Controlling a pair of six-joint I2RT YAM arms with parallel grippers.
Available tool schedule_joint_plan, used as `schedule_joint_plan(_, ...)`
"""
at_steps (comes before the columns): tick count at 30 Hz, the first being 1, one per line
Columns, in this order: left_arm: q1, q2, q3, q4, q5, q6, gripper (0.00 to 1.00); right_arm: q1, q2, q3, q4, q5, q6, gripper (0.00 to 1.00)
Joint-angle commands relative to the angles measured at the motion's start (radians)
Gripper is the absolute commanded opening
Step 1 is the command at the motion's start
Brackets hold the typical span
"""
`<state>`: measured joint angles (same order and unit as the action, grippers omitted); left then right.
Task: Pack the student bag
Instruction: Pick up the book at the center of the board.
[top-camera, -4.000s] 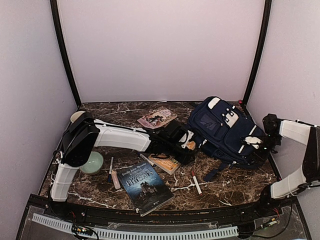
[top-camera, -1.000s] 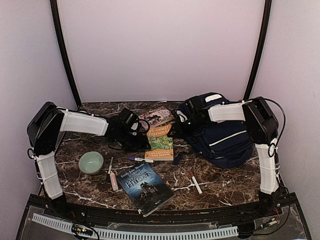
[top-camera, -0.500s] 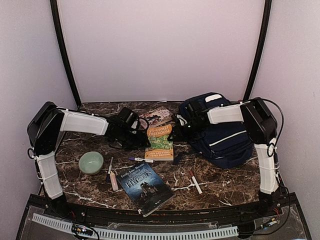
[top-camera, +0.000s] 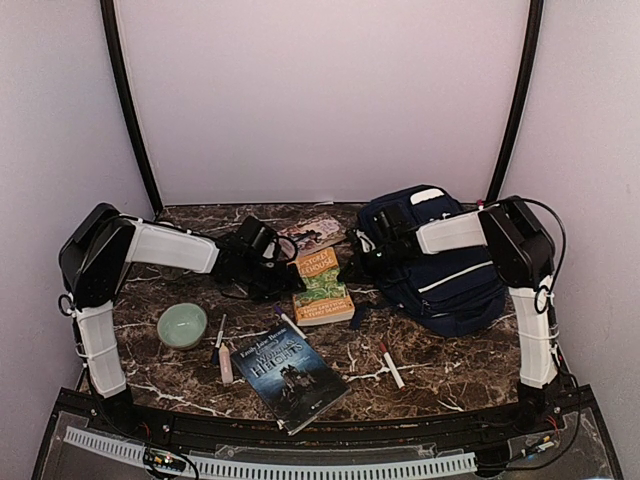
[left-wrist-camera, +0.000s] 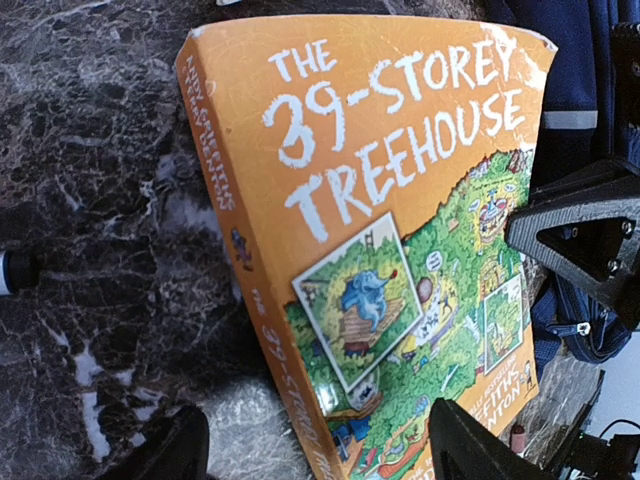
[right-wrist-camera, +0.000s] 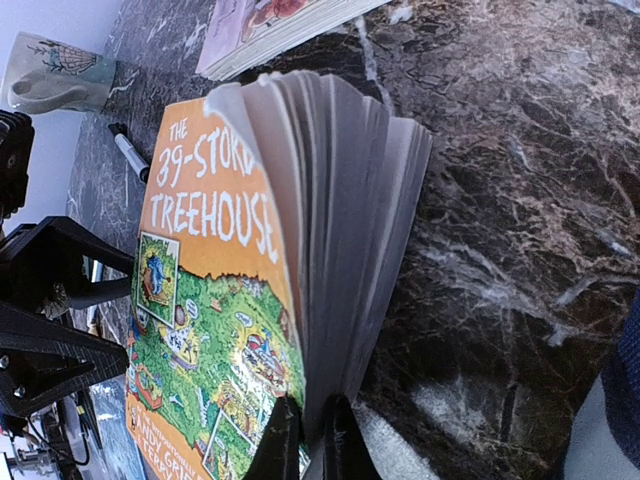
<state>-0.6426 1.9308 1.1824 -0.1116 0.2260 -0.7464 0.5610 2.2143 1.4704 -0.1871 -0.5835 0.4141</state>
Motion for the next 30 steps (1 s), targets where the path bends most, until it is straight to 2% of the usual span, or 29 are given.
schedule_joint_plan(1, 0.011, 0.025, -0.025, 0.042, 0.03, -0.079, 0.79, 0.016, 0.152, -0.1, -0.151, 0.153, 0.013, 0.0)
schedule_joint_plan(12, 0.014, 0.105, -0.055, 0.22, 0.159, -0.257, 0.79, 0.016, 0.216, -0.094, -0.144, 0.135, 0.022, 0.0)
schedule_joint_plan(16, 0.016, 0.113, -0.095, 0.318, 0.195, -0.35, 0.75, 0.016, 0.228, -0.096, -0.138, 0.125, 0.022, 0.0)
schedule_joint_plan(18, 0.015, 0.102, -0.124, 0.384, 0.2, -0.39, 0.7, 0.017, 0.225, -0.095, -0.133, 0.119, 0.02, 0.0)
schedule_joint_plan(22, 0.014, 0.069, -0.157, 0.473, 0.197, -0.424, 0.54, 0.017, 0.213, -0.092, -0.127, 0.1, 0.017, 0.0)
schedule_joint_plan(30, 0.014, -0.006, -0.149, 0.438, 0.163, -0.379, 0.2, 0.015, 0.147, -0.084, -0.111, 0.061, 0.007, 0.0)
